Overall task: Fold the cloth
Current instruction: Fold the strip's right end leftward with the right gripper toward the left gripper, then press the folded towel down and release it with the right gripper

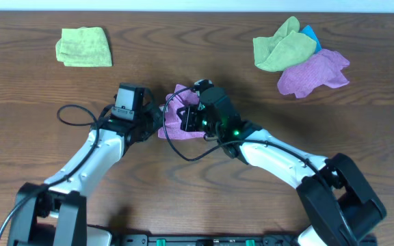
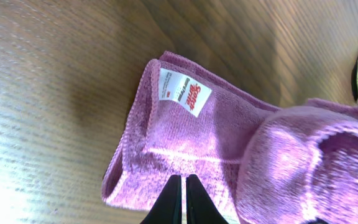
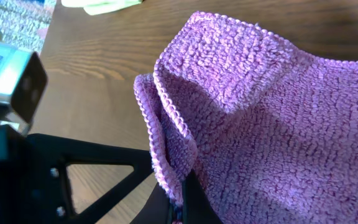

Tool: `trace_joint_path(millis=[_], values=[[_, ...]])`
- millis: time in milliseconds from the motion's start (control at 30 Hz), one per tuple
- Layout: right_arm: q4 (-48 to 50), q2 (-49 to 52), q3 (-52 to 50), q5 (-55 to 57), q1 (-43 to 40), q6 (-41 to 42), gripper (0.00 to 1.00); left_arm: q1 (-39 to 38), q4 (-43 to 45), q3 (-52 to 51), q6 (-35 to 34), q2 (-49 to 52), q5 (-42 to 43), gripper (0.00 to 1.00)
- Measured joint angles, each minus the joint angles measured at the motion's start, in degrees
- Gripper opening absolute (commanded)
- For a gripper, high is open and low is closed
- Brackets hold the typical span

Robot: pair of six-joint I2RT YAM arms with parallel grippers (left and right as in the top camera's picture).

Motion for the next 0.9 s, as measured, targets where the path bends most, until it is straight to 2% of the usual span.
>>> trace_joint_path(millis=[333,500,900], values=[[-1.0,0.0,2.1,1.7,1.6,-0.2,0.01,2.6,-7.5,0.0,2.7,-4.3,-4.5,0.06],[-1.2,0.2,2.4,2.6,1.6,-0.2,0.01,3.8,-8.3,0.0,3.5,-4.3,-5.0,0.06],[-4.9,9.0,10.6,1.5,2.3,-0.2,0.01,7.0,-11.1,0.0,3.9,-10.3,-7.7,0.06]])
